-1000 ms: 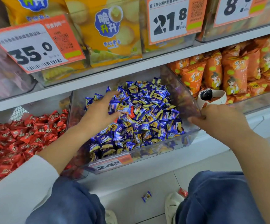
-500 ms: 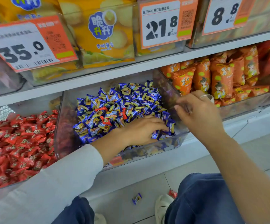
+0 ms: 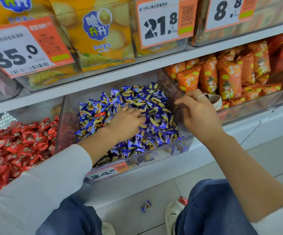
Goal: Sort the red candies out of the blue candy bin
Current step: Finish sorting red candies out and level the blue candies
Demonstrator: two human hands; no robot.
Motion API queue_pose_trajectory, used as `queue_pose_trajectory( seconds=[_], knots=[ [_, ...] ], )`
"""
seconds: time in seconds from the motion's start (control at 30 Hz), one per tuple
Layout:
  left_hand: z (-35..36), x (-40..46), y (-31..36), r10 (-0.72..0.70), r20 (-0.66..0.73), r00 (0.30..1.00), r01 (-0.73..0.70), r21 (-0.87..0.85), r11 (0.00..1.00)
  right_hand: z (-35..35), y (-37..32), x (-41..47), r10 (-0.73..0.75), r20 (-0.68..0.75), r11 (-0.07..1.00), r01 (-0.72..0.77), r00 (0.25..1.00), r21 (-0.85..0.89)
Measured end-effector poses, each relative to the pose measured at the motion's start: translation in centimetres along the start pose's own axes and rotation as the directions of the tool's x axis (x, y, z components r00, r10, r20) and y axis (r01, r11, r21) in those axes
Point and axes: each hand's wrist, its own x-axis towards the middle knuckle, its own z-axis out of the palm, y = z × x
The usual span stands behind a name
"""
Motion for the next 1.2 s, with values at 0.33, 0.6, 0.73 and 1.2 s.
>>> queue_pose_trajectory(
  seconds=[0.33, 0.6, 0.73, 1.2],
  knots=[
    [-2.7, -4.7, -1.5, 0.067, 0.229, 0.971, 0.039, -0.428, 0.903, -0.1, -0.3, -0.2, -0.018, -0.034, 0.999, 0.017, 0.999, -0.045],
    [-3.0, -10.0, -5.3, -0.509, 0.028, 0.86, 0.445, -0.531, 0.721, 0.7, -4.9, 0.2, -0.22, -0.117, 0.975, 0.218, 0.968, -0.028],
    [-2.6, -10.2, -6.4, -0.571, 0.134, 0.81, 0.542, -0.542, 0.642, 3.8, -8.1, 0.1, -0.232, 0.149, 0.973, 0.229, 0.961, 0.035],
    [-1.2, -7.5, -4.6, -0.583, 0.163, 0.796, 0.58, -0.484, 0.656, 10.5, -11.2, 2.2, -0.164, 0.549, 0.957, 0.267, 0.819, -0.114]
  ],
)
